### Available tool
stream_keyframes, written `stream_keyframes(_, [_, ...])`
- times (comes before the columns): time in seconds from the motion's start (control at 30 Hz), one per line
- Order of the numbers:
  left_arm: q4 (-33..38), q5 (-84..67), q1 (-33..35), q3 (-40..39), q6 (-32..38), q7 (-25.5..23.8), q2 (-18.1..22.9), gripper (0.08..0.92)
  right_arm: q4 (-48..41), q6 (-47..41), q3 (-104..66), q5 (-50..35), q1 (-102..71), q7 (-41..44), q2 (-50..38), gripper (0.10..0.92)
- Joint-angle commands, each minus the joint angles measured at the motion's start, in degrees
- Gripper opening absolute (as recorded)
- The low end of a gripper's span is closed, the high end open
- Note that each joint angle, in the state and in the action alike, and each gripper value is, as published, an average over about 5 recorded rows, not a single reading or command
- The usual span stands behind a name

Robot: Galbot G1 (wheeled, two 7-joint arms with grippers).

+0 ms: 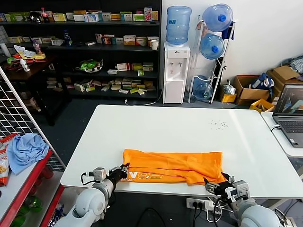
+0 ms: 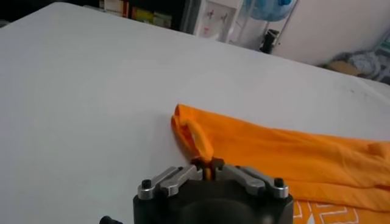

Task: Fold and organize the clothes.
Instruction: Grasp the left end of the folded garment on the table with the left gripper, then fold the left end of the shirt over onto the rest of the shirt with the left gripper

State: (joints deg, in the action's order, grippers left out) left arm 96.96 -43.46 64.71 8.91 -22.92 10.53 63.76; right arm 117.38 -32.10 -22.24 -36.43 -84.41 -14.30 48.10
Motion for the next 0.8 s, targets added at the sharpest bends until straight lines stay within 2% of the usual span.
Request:
stream_keyframes(0.03, [-1.63, -0.99, -0.71, 2.23, 0.27, 0.02, -2.34, 0.140, 0.05, 0.74, 0.14, 0.41, 0.24, -0.02, 0.35, 0.823])
stream_keyframes(0.13, [-2.33, -1.79, -0.93, 4.54, 0.37, 0.04, -4.67, 0.113, -0.15, 1.06, 0.20, 0.59, 0.60, -0.01, 0.53, 0.823])
stream_keyframes(0.37, [-5.48, -4.31, -1.51, 11.74, 0.19, -0.09, -12.11, 0.113, -0.83, 1.52, 1.40, 0.84, 2.04, -0.04, 1.12, 0.823])
stream_keyframes(0.57, [-8.64, -4.88, -2.68, 15.91, 0.12, 0.01, -16.58, 0.113, -1.08, 1.66, 2.45, 0.69, 3.43, -0.18, 1.23, 0.823])
stream_keyframes(0.7, [-8.39, -4.93, -2.77, 16.52, 0.09, 0.69, -18.14, 0.113, -0.98, 1.79, 2.60, 0.72, 3.91, -0.33, 1.51, 0.823])
stream_keyframes(0.8, [-5.86, -5.44, -2.36, 16.03, 0.03, 1.65, -17.60, 0.113, -0.95, 1.94, 2.51, 0.99, 3.98, -0.48, 1.82, 0.823])
